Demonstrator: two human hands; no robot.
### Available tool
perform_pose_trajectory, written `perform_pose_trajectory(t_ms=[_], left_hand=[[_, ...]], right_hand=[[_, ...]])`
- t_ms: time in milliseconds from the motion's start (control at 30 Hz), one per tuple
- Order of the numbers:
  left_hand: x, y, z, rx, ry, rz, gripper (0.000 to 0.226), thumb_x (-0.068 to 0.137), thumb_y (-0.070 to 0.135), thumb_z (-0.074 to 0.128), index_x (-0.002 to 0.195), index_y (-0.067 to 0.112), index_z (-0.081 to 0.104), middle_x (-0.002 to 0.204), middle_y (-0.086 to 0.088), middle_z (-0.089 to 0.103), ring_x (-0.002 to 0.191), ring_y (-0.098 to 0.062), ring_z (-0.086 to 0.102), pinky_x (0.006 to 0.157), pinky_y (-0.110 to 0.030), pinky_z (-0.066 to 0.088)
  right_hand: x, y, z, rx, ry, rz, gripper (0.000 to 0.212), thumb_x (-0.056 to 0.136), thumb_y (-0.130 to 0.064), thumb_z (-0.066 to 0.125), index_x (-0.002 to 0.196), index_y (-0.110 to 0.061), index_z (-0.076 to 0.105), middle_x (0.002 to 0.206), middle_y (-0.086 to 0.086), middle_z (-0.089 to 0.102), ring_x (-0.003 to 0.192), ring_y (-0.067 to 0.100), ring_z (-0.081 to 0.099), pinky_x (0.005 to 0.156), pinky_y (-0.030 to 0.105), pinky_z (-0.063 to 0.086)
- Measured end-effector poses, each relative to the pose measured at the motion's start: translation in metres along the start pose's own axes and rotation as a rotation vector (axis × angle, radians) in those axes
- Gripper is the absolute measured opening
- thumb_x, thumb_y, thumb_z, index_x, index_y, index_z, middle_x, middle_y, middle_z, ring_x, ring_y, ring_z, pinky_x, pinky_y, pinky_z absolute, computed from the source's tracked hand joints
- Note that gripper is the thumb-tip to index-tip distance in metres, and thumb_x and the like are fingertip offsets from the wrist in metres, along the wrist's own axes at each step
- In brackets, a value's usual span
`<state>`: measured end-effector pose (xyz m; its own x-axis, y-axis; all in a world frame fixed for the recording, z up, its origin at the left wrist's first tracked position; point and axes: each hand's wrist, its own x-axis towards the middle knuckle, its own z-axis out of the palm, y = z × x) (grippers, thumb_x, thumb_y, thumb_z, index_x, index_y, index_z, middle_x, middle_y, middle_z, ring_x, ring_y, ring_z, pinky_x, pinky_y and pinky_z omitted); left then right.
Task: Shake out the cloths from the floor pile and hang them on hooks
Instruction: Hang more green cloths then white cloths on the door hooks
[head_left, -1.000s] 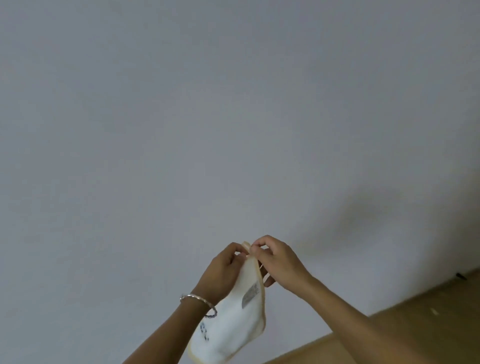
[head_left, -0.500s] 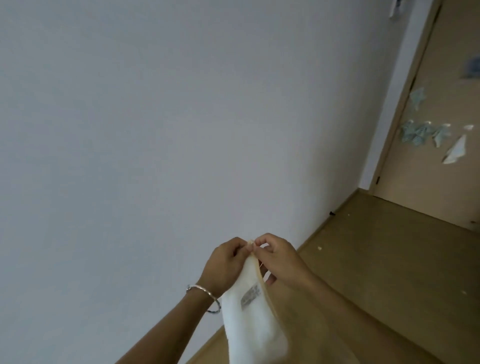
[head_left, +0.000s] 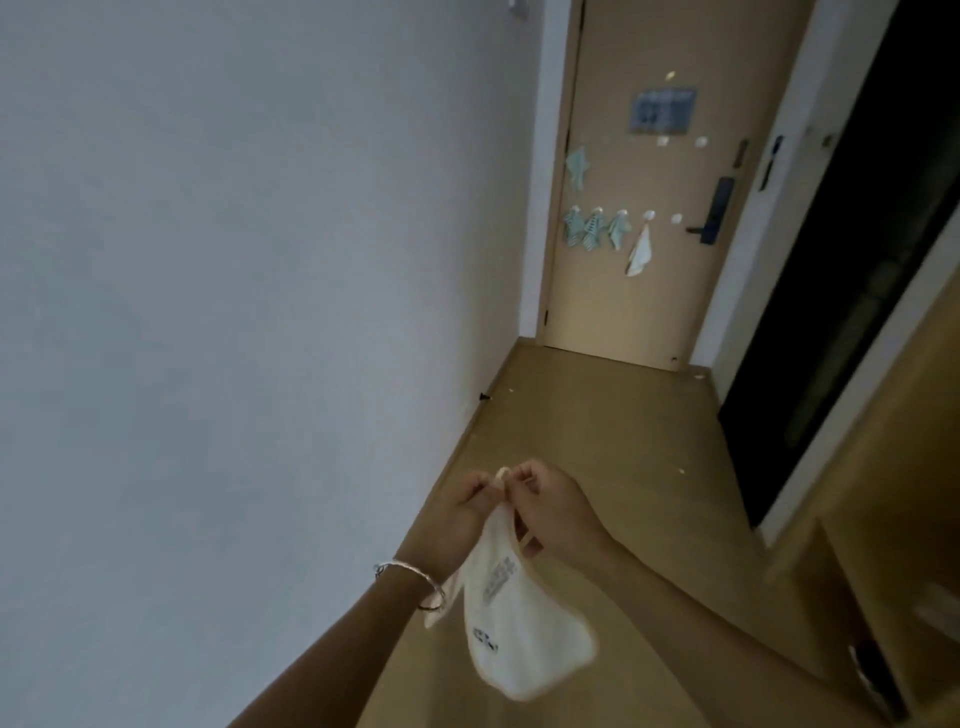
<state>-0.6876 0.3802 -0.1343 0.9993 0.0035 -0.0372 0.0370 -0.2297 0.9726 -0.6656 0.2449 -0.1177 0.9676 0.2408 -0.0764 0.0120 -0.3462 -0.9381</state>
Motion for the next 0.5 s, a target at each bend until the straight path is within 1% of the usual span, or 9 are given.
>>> perform_pose_trajectory(t_ms=[33, 67, 167, 300, 333, 400, 433, 467, 500], left_hand=[[0.017, 0.002, 0.003, 0.008, -0.031, 0.008, 0.037, 0.087, 0.056, 0.051, 0.078, 0.021, 0.057, 0.083, -0.01, 0.063, 0.077, -0.023, 0.061, 0.075, -0.039, 0.049], [0.033, 0.005, 0.005, -0.004, -0.055, 0.018, 0.038, 0.087, 0.057, 0.053, 0.078, 0.02, 0.058, 0.082, -0.009, 0.063, 0.075, -0.022, 0.061, 0.074, -0.038, 0.049], [0.084, 0.01, 0.002, -0.074, -0.116, 0.026, 0.026, 0.091, 0.037, 0.057, 0.076, 0.016, 0.053, 0.07, 0.003, 0.058, 0.064, -0.009, 0.056, 0.065, -0.027, 0.044], [0.148, 0.011, -0.007, -0.073, -0.155, 0.065, 0.027, 0.09, 0.036, 0.058, 0.074, 0.015, 0.055, 0.067, 0.001, 0.056, 0.065, -0.015, 0.055, 0.065, -0.033, 0.043], [0.161, 0.011, -0.007, -0.055, -0.154, 0.082, 0.027, 0.09, 0.034, 0.058, 0.073, 0.015, 0.055, 0.066, 0.001, 0.056, 0.064, -0.015, 0.054, 0.065, -0.032, 0.043], [0.178, 0.012, -0.003, 0.025, -0.141, 0.136, 0.025, 0.091, 0.029, 0.056, 0.07, 0.015, 0.055, 0.061, 0.003, 0.053, 0.059, -0.011, 0.049, 0.059, -0.021, 0.04], [0.184, 0.014, 0.001, 0.09, -0.136, 0.166, 0.025, 0.092, 0.027, 0.055, 0.071, 0.014, 0.054, 0.059, 0.004, 0.051, 0.056, -0.01, 0.046, 0.053, -0.014, 0.036], [0.19, 0.015, 0.003, 0.145, -0.141, 0.174, 0.024, 0.092, 0.027, 0.053, 0.073, 0.013, 0.054, 0.059, 0.003, 0.052, 0.055, -0.009, 0.045, 0.049, -0.013, 0.034], [0.195, 0.017, 0.006, 0.169, -0.159, 0.183, 0.023, 0.092, 0.029, 0.052, 0.077, 0.013, 0.055, 0.062, 0.001, 0.055, 0.056, -0.01, 0.048, 0.05, -0.014, 0.036]], right_hand=[[0.011, -0.001, -0.007, -0.017, 0.019, 0.005, 0.022, 0.097, -0.036, 0.049, 0.085, -0.019, 0.057, 0.068, 0.002, 0.062, 0.052, 0.011, 0.057, 0.044, 0.024, 0.048], [0.024, -0.004, -0.013, -0.042, 0.035, 0.014, 0.023, 0.098, -0.036, 0.048, 0.085, -0.019, 0.056, 0.07, 0.002, 0.063, 0.053, 0.011, 0.059, 0.044, 0.024, 0.048], [0.062, -0.014, -0.026, -0.083, 0.073, 0.051, 0.021, 0.098, -0.033, 0.048, 0.086, -0.017, 0.055, 0.076, 0.004, 0.065, 0.056, 0.014, 0.061, 0.043, 0.025, 0.048], [0.108, -0.024, -0.034, -0.067, 0.128, 0.082, 0.023, 0.098, -0.033, 0.048, 0.084, -0.016, 0.054, 0.078, 0.011, 0.067, 0.061, 0.021, 0.063, 0.045, 0.026, 0.049], [0.116, -0.023, -0.035, -0.056, 0.145, 0.093, 0.024, 0.098, -0.035, 0.048, 0.085, -0.016, 0.054, 0.078, 0.013, 0.067, 0.061, 0.021, 0.063, 0.045, 0.026, 0.05], [0.129, -0.02, -0.04, -0.052, 0.182, 0.116, 0.026, 0.098, -0.037, 0.048, 0.086, -0.014, 0.055, 0.077, 0.012, 0.068, 0.059, 0.019, 0.063, 0.046, 0.027, 0.05], [0.134, -0.018, -0.043, -0.055, 0.198, 0.127, 0.026, 0.098, -0.037, 0.048, 0.086, -0.014, 0.054, 0.077, 0.011, 0.068, 0.058, 0.017, 0.063, 0.045, 0.027, 0.049], [0.14, -0.016, -0.048, -0.055, 0.215, 0.137, 0.026, 0.098, -0.036, 0.048, 0.086, -0.014, 0.054, 0.076, 0.01, 0.068, 0.058, 0.016, 0.064, 0.044, 0.026, 0.049], [0.145, -0.015, -0.052, -0.057, 0.233, 0.144, 0.027, 0.098, -0.036, 0.048, 0.087, -0.013, 0.054, 0.077, 0.01, 0.068, 0.058, 0.016, 0.064, 0.044, 0.025, 0.049]])
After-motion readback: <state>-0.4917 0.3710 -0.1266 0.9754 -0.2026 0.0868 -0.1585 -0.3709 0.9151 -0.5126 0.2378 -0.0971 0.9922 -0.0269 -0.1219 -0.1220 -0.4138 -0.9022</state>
